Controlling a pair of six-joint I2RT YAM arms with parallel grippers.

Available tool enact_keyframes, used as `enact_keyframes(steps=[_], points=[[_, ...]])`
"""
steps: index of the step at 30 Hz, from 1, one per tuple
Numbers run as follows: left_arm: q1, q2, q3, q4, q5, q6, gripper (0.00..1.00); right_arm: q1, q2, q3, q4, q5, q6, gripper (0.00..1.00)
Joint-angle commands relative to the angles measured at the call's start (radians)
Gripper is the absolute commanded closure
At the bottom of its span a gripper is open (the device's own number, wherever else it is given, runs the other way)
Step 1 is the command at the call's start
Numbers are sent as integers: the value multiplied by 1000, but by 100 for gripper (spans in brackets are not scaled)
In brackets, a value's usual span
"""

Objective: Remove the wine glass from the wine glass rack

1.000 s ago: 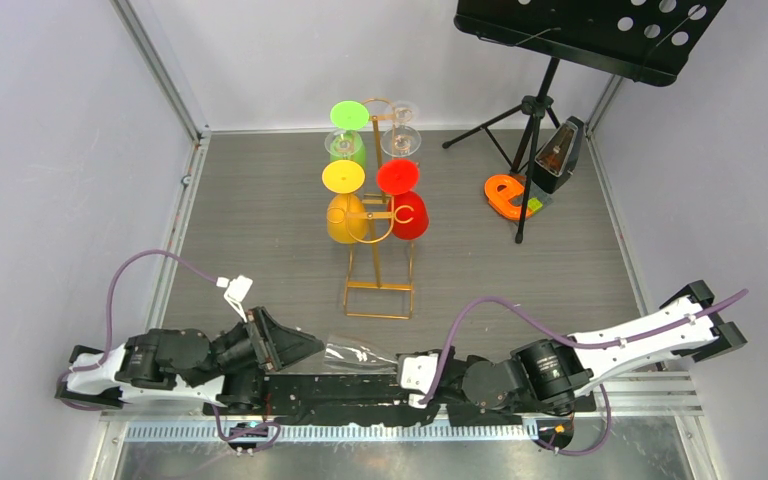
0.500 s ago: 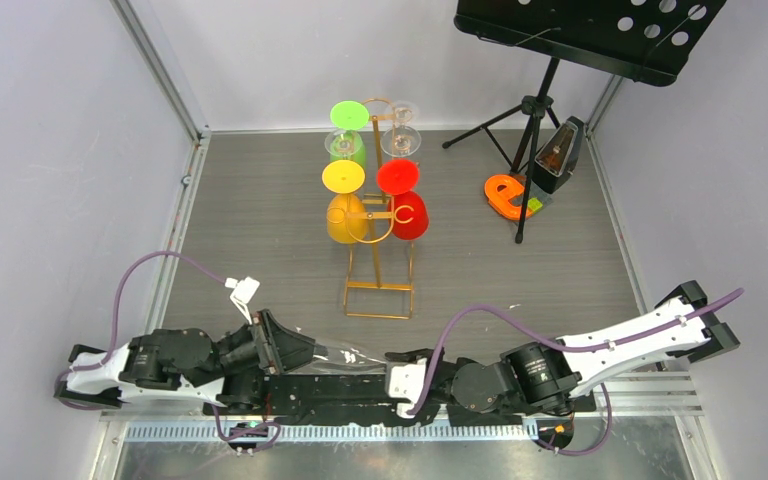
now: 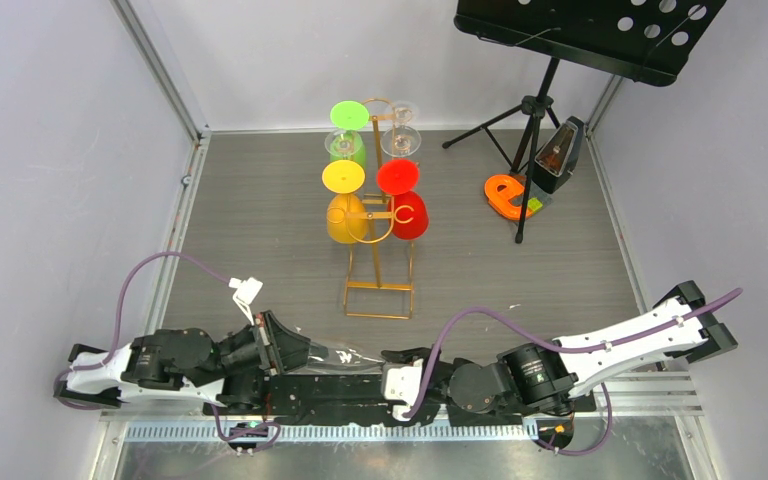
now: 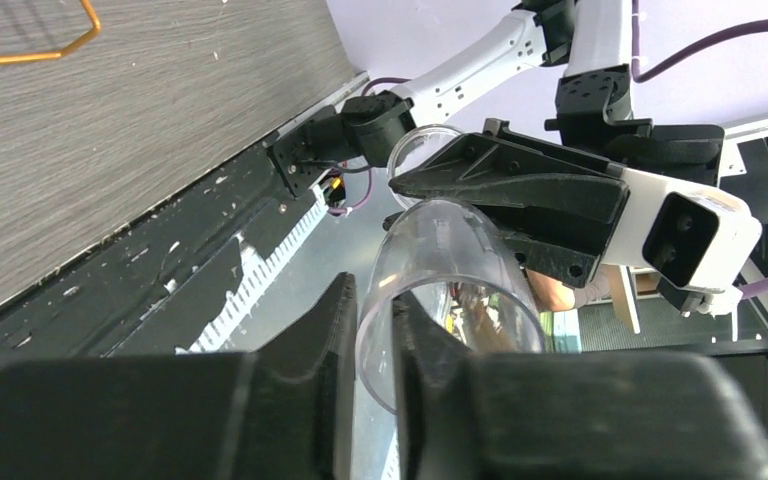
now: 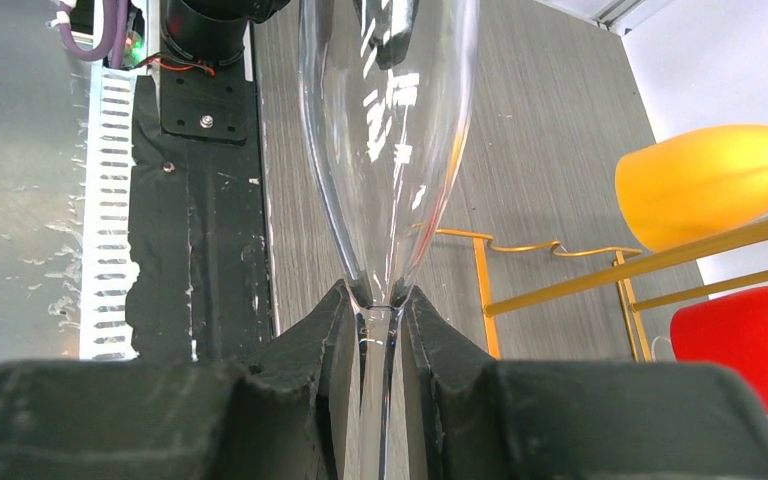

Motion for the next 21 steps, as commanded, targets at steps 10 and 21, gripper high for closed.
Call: enact_keyframes(steps=[10, 21], points=[[4, 35, 13, -4, -23, 13, 100, 6, 30, 80, 16, 76, 20, 78], [4, 136, 148, -218, -136, 21, 100, 6, -42, 80, -81, 83, 97, 51]])
